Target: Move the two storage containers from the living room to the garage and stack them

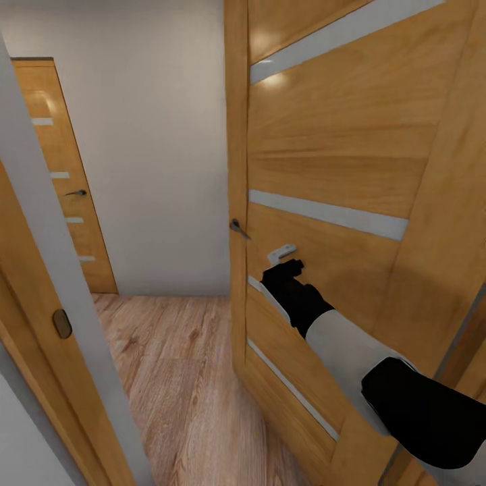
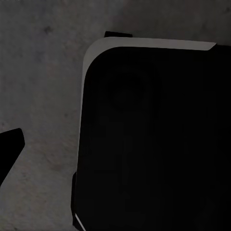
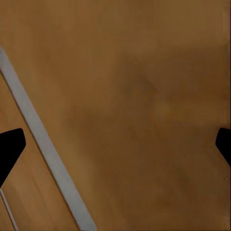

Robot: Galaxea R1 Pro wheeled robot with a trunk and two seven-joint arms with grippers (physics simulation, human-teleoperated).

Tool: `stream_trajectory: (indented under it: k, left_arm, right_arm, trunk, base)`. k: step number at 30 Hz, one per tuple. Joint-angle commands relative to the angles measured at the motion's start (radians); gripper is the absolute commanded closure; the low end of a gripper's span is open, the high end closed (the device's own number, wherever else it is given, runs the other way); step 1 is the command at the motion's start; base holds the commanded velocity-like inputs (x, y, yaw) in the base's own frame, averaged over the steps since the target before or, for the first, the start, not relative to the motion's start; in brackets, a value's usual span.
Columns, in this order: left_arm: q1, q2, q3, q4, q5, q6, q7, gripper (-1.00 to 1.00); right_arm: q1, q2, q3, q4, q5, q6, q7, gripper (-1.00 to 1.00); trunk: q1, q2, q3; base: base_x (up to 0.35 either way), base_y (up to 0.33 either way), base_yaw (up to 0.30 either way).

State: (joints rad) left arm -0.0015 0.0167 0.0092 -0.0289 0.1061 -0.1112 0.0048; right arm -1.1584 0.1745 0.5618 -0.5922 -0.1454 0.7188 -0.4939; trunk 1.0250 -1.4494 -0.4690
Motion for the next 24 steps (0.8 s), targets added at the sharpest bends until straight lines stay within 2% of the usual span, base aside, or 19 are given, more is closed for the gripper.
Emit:
stream_trajectory:
  k: [1,11,17,21,23,24]
  left_arm:
    - [0.0,0.0,0.0,0.0,0.009,-0.002,0.0,-1.0]
    - [0.0,0.0,0.0,0.0,0.009,-0.002,0.0,-1.0]
    - [0.0,0.0,0.0,0.0,0.009,-0.002,0.002,-1.0]
    - [0.0,-0.001,0.001,0.0,0.009,-0.002,0.008,-1.0]
    - [0.0,-0.001,0.001,0.0,0.009,-0.002,0.009,-1.0]
    - [0.0,-0.001,0.001,0.0,0.009,-0.002,0.01,-1.0]
  right_arm:
    - [-0.011,0.0,0.005,0.014,0.005,-0.003,-0.011,-1.0]
    - [-0.02,0.0,0.003,0.013,0.006,-0.015,-0.007,-1.0]
    - [-0.018,0.0,0.0,-0.082,0.005,-0.003,0.009,-1.0]
    - [-0.018,0.0,-0.001,-0.128,0.004,0.002,0.063,-1.0]
    - [-0.018,0.0,-0.002,-0.136,0.004,0.001,0.116,-1.0]
    - [-0.018,0.0,-0.002,-0.139,0.004,-0.002,0.167,-1.0]
  trunk:
    - [0.0,-0.001,-0.001]
    - [0.0,-0.001,-0.001]
    - [0.0,-0.001,-0.001]
    - [0.0,-0.001,-0.001]
    - [0.0,-0.001,-0.001]
    - [0.0,-0.001,-0.001]
  base:
    - [0.0,0.0,0.0]
    - [0.0,0.0,0.0]
    - [0.0,0.0,0.0]
    - [0.0,0.0,0.0]
    - [0.0,0.0,0.0]
    - [0.0,0.0,0.0]
